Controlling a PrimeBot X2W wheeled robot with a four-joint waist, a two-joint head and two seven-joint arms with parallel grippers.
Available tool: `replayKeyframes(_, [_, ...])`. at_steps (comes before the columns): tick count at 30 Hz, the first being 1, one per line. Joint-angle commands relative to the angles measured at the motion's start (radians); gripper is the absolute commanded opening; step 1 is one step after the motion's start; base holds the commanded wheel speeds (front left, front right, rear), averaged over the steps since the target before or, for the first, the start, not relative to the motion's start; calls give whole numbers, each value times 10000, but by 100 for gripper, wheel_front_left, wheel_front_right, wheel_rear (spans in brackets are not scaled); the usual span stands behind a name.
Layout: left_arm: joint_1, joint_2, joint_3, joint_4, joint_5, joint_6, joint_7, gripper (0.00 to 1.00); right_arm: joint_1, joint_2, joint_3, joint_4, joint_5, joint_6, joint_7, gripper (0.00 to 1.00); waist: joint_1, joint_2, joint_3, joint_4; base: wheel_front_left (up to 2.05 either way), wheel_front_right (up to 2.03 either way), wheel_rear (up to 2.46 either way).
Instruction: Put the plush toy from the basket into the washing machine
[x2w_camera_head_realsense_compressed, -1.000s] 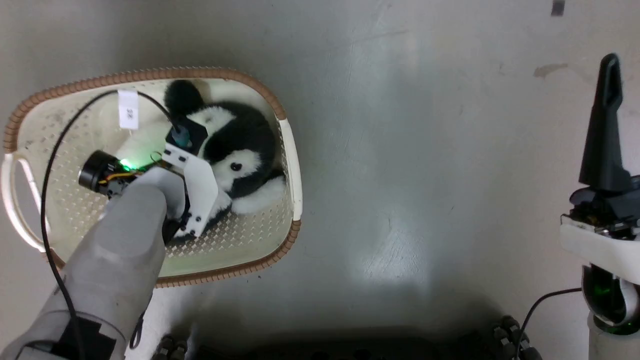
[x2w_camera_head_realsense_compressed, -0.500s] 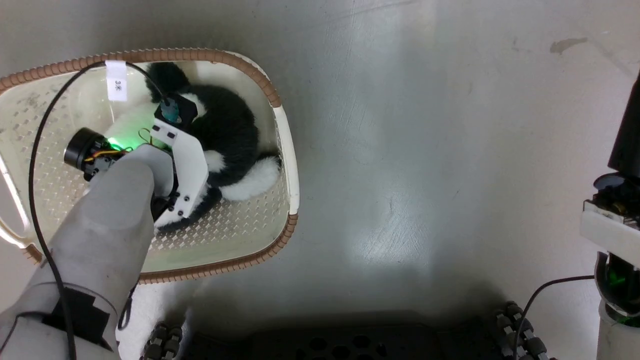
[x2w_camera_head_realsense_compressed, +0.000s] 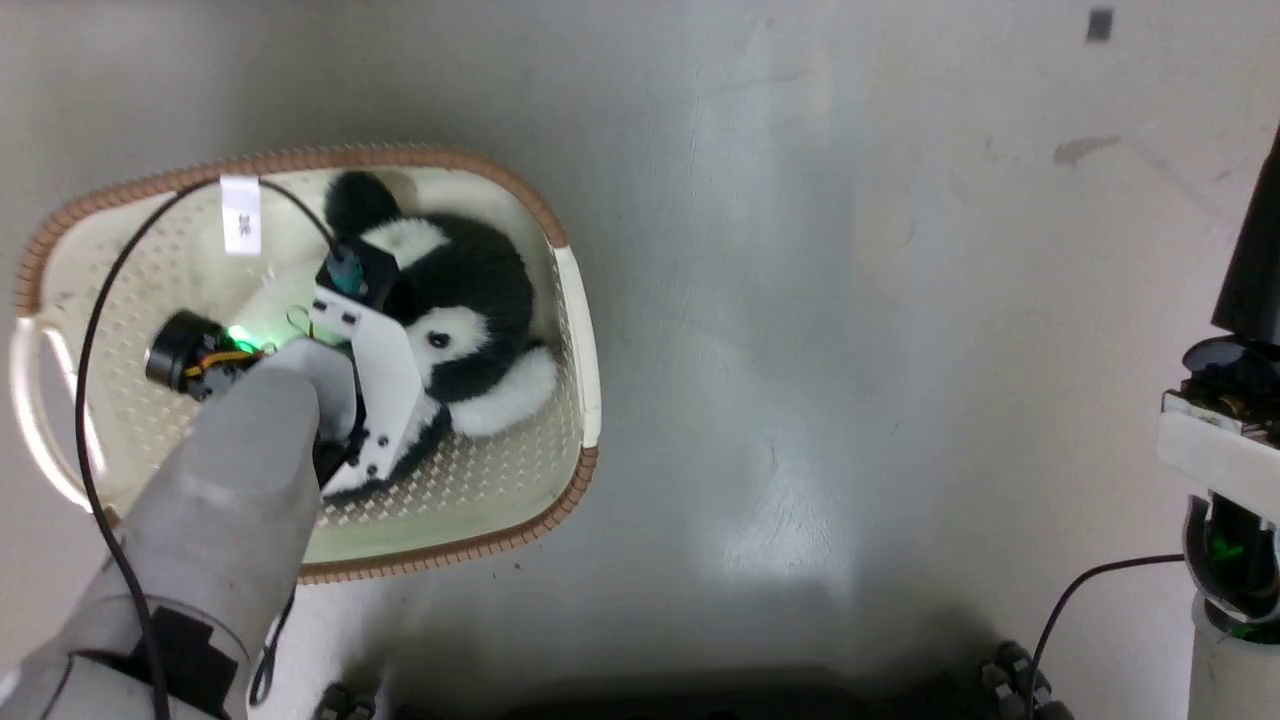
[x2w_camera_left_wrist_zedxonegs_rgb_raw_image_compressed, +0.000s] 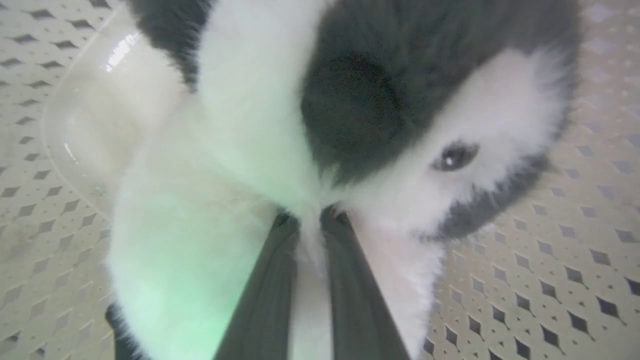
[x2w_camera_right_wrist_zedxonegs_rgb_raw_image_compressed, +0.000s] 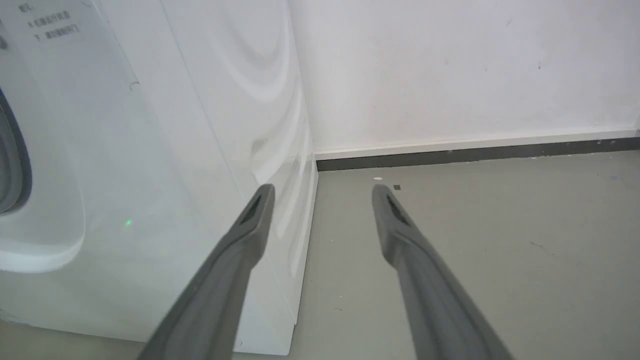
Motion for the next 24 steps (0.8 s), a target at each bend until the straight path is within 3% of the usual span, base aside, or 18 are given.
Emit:
replayKeyframes(1, [221,70,12,126,-108,120,-114,0,-30,-2,14,59,57,6,-44,100,0,0,-430,41,0,0,0])
replayKeyframes(13, [1463,-320,-14,-55,-1009,120,-1810,0,627,-2,140,872,85,6,-44,100,0,0,-2914,429,0,0,0])
replayKeyframes(24, [2456,-123,-308,-339,-1347,120,-3639,0,1809,-2,173,1497,185,6,-44,100,0,0,-5431,782,0,0,0])
